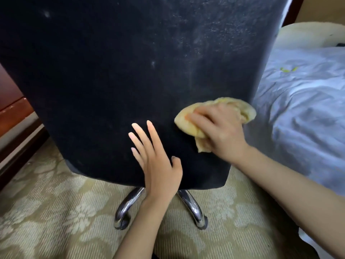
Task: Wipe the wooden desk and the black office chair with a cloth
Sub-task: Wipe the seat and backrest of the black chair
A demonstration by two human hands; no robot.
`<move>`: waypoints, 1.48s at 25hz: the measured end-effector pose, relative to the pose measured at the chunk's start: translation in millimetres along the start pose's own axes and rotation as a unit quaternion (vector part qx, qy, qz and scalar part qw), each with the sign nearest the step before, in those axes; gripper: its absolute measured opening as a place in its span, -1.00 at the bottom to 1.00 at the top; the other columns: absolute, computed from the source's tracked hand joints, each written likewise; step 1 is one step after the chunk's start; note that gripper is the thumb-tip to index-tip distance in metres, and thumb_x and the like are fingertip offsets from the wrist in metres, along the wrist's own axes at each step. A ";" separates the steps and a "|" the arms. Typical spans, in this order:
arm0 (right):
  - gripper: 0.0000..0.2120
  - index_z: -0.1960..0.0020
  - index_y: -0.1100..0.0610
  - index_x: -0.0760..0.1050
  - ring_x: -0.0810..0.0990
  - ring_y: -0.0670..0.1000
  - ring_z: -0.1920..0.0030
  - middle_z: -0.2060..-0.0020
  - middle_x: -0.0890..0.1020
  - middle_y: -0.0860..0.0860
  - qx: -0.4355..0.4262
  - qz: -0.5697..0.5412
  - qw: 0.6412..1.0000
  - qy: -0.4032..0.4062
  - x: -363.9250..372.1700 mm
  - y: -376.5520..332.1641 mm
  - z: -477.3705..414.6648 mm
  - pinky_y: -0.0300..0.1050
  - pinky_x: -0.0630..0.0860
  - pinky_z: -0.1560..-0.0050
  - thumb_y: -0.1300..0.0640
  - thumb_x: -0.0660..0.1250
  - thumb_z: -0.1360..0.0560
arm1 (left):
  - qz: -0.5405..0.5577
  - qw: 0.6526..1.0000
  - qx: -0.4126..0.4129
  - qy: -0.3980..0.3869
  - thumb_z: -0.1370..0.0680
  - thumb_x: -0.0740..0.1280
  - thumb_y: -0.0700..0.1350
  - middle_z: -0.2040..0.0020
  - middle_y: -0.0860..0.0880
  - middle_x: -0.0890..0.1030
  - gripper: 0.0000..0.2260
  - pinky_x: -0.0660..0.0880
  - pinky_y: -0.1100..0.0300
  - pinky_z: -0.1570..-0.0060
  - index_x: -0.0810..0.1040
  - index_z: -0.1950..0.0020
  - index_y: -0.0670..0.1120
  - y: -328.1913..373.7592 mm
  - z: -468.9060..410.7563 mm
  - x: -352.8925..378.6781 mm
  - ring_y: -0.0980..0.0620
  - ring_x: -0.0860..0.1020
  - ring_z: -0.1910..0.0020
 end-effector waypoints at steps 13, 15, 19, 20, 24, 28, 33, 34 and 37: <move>-0.73 0.01 0.13 0.62 0.38 0.00 0.19 0.12 0.65 0.02 -0.122 0.008 0.965 -0.232 57.1 -31.0 149.1 -0.16 0.28 0.20 0.28 0.15 -0.53 | -0.010 0.998 -0.011 -0.054 -0.46 0.23 -0.33 -0.35 0.13 -0.63 -0.02 -0.09 -0.22 -0.47 -0.59 -0.33 0.16 -12.2 -3.1 21.5 -0.01 -0.54 -0.39; -0.74 -0.08 0.17 0.52 0.36 0.03 0.20 0.11 0.65 0.07 -0.114 0.014 0.973 -0.201 43.1 -19.4 127.6 -0.12 0.31 0.21 0.24 0.05 -0.60 | -0.023 0.998 -0.005 -0.054 -0.47 0.23 -0.33 -0.35 0.15 -0.62 -0.02 -0.11 -0.18 -0.44 -0.58 -0.34 0.17 -15.8 -4.1 17.2 0.02 -0.54 -0.38; -0.80 -0.10 0.23 0.50 0.46 0.12 0.26 0.02 0.58 0.16 -0.112 0.039 0.989 -0.088 0.5 1.5 67.3 -0.06 0.43 0.33 0.29 0.14 -0.59 | -0.057 0.998 -0.002 -0.041 -0.52 0.25 -0.22 -0.36 0.13 -0.61 -0.06 -0.11 -0.18 -0.45 -0.57 -0.37 0.12 -23.0 -5.8 4.9 -0.04 -0.42 -0.47; -0.82 -0.11 0.23 0.51 0.49 0.13 0.27 0.03 0.60 0.18 -0.102 0.053 0.992 -0.046 -13.3 8.8 49.1 -0.05 0.42 0.31 0.31 0.19 -0.56 | -0.069 0.997 -0.004 -0.036 -0.54 0.25 -0.18 -0.37 0.10 -0.59 -0.07 -0.12 -0.19 -0.45 -0.57 -0.38 0.09 -24.2 -5.9 1.6 -0.07 -0.38 -0.49; -0.82 -0.08 0.22 0.58 0.51 0.17 0.24 0.09 0.61 0.18 -0.022 0.073 0.992 0.104 -59.2 34.3 -13.4 -0.03 0.35 0.17 0.33 0.38 -0.48 | -0.090 0.995 -0.043 -0.021 -0.58 0.22 -0.09 -0.52 -0.06 -0.40 -0.19 -0.13 -0.22 -0.44 -0.42 -0.50 -0.05 -32.0 -7.4 -9.8 -0.15 -0.27 -0.52; -0.76 -0.03 0.25 0.63 0.50 0.19 0.16 0.03 0.54 0.09 0.060 0.012 0.992 0.113 -52.0 24.6 -7.4 -0.14 0.29 0.02 0.20 0.21 -0.57 | 0.039 0.998 -0.052 0.017 -0.61 0.15 0.00 -0.53 -0.04 -0.38 -0.29 -0.19 -0.16 -0.46 -0.32 -0.54 0.01 -12.1 -1.4 -10.3 -0.06 -0.35 -0.50; -0.77 -0.08 0.17 0.58 0.52 0.14 0.17 0.01 0.45 0.04 0.089 -0.045 0.994 0.052 -12.2 2.4 49.2 -0.04 0.34 0.10 0.22 0.23 -0.49 | 0.120 0.992 0.021 -0.042 -0.63 0.00 0.07 -0.38 0.16 -0.59 -0.40 -0.18 -0.18 -0.47 -0.45 -0.35 0.39 16.4 8.7 17.3 0.02 -0.54 -0.40; -0.78 -0.10 0.15 0.53 0.50 0.12 0.16 0.01 0.46 0.04 0.084 -0.057 0.994 0.031 -2.9 -2.0 62.2 -0.05 0.35 0.11 0.23 0.23 -0.48 | 0.120 0.992 0.020 -0.044 -0.62 -0.02 0.09 -0.38 0.16 -0.60 -0.42 -0.18 -0.20 -0.47 -0.46 -0.34 0.40 15.2 7.6 19.7 0.02 -0.54 -0.40; -0.78 -0.11 0.20 0.47 0.53 0.12 0.22 0.05 0.57 0.12 0.051 -0.112 0.990 -0.074 30.9 -24.2 112.6 -0.05 0.43 0.23 0.21 0.07 -0.59 | 0.116 0.992 0.022 -0.043 -0.61 -0.07 0.13 -0.37 0.17 -0.59 -0.45 -0.17 -0.22 -0.46 -0.46 -0.36 0.38 14.2 6.3 23.8 0.01 -0.54 -0.40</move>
Point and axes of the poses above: each hand's wrist, its own z-axis away from the middle knuckle, its own x-axis out of the palm, y = z × x, the point moved 10 cm from there along -z, towards the middle knuckle
